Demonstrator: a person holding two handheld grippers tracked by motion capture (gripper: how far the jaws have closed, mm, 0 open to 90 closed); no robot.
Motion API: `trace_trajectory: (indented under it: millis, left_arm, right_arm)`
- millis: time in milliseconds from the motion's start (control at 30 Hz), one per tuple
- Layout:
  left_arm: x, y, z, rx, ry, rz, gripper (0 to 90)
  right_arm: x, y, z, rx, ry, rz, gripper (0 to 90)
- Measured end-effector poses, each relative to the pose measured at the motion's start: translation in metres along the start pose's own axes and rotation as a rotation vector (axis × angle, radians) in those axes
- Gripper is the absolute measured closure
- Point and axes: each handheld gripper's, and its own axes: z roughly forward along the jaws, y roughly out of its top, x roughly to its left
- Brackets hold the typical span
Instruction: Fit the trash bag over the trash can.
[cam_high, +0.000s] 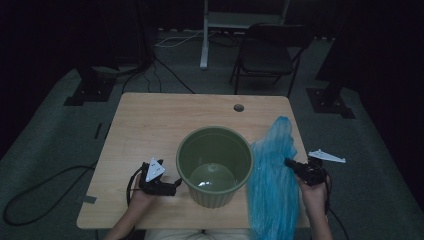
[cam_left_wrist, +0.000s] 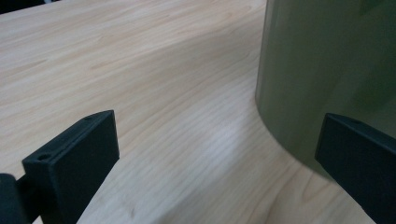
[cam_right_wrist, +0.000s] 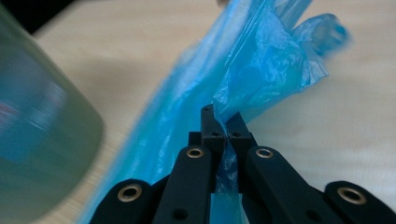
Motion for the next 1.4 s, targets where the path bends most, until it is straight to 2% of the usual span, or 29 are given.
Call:
trace_trajectory:
  millis: [133, 200, 233, 367, 433, 600, 700, 867, 1067, 1167, 1200, 1400]
  left_arm:
    - [0.005, -0.009, -0.011, 0.006, 0.022, -0.003, 0.2]
    - [0.008, -0.015, -0.016, 0.012, 0.036, -0.012, 0.2]
    - [0.01, -0.018, -0.018, 0.01, 0.041, -0.018, 0.2]
    - [0.015, -0.026, -0.025, 0.019, 0.061, -0.04, 0.2]
    - [0.016, -0.027, -0.026, 0.022, 0.059, -0.05, 0.2]
    - [0.015, -0.027, -0.025, 0.018, 0.063, -0.045, 0.2]
    - [0.015, -0.028, -0.026, 0.012, 0.07, -0.046, 0.2]
    - [0.014, -0.028, -0.027, 0.012, 0.079, -0.044, 0.2]
    - [0.011, -0.028, -0.026, 0.013, 0.082, -0.024, 0.2]
    - [0.011, -0.028, -0.026, 0.012, 0.082, -0.021, 0.2]
    - [0.011, -0.028, -0.026, 0.012, 0.083, -0.021, 0.2]
    - [0.011, -0.027, -0.026, 0.01, 0.084, -0.022, 0.2]
  right_arm:
    - [0.009, 0.018, -0.022, -0.087, 0.034, -0.021, 90.0]
    - [0.01, 0.021, -0.026, -0.104, 0.036, -0.027, 90.0]
    - [0.015, 0.03, -0.038, -0.15, 0.066, -0.031, 90.0]
    - [0.025, 0.048, -0.059, -0.231, 0.104, -0.048, 90.0]
    - [0.031, 0.057, -0.069, -0.266, 0.11, -0.068, 90.0]
    - [0.045, 0.08, -0.089, -0.367, 0.145, -0.093, 90.0]
    - [0.056, 0.098, -0.105, -0.429, 0.155, -0.126, 90.0]
    - [0.074, 0.133, -0.135, -0.528, 0.173, -0.184, 90.0]
    - [0.107, 0.185, -0.166, -0.638, 0.126, -0.309, 90.0]
    - [0.118, 0.202, -0.175, -0.672, 0.12, -0.34, 90.0]
    - [0.127, 0.22, -0.18, -0.707, 0.155, -0.341, 90.0]
    - [0.155, 0.254, -0.182, -0.782, 0.217, -0.355, 90.0]
